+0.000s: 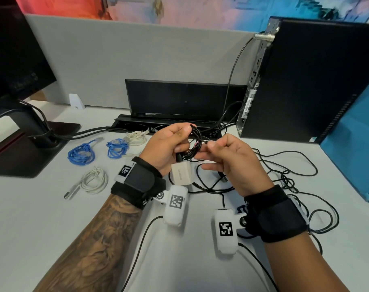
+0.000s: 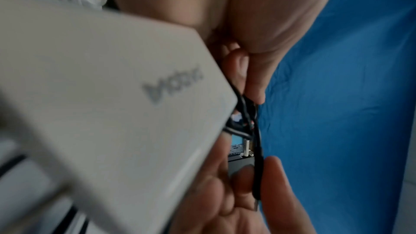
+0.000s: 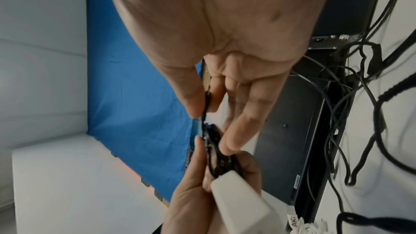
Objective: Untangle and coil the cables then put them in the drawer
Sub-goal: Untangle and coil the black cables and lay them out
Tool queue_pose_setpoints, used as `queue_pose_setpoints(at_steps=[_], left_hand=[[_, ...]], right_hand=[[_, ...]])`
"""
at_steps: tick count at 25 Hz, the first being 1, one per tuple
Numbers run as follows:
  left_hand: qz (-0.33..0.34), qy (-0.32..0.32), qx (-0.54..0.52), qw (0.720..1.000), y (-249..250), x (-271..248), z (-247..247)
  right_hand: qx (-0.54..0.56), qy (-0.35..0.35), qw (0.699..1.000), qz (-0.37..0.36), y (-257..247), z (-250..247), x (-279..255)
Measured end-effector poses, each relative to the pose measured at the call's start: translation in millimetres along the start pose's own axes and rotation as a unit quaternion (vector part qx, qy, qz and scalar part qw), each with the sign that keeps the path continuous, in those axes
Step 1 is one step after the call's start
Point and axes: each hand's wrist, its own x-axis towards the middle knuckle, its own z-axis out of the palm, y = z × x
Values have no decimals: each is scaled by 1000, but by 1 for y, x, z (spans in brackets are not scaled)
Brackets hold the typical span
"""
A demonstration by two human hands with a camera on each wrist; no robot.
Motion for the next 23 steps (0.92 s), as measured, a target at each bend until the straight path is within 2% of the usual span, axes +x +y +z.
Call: queue_pose_setpoints(at_steps=[4,7,9,12,15,17,18,19,20,23], left_hand=[[16,1,33,999,17,-13,6],[15,72,114,991,61,-39,-12],[30,134,196,971,97,-57,-45],[16,251,287,924,134,-80,-114],[-103,332,364,864,129,-102,-192],[-202,340,434,810,115,-111,-227],[-244,323,484,776,109,-114,-234],[-271,304,534,741,106,-113,-238],[-273,289,572,718,105,-111,-234],[-270,270,585,716,107,-101,-223]], right_hand=[[-51,-62,996,-27,-7,-5,-6],[-113,-71,991,-8,-12,-8,-6],[-203,-65,977,17,-8,-12,-1],[-343,-94,934,45,6,-15,9],[-421,-112,897,72,11,-16,16],[-464,-114,874,90,14,-15,19],[-481,-113,863,100,16,-14,21],[-491,-111,857,109,17,-12,22],[-496,-108,854,114,17,-11,22],[-500,-103,852,116,15,-7,20]])
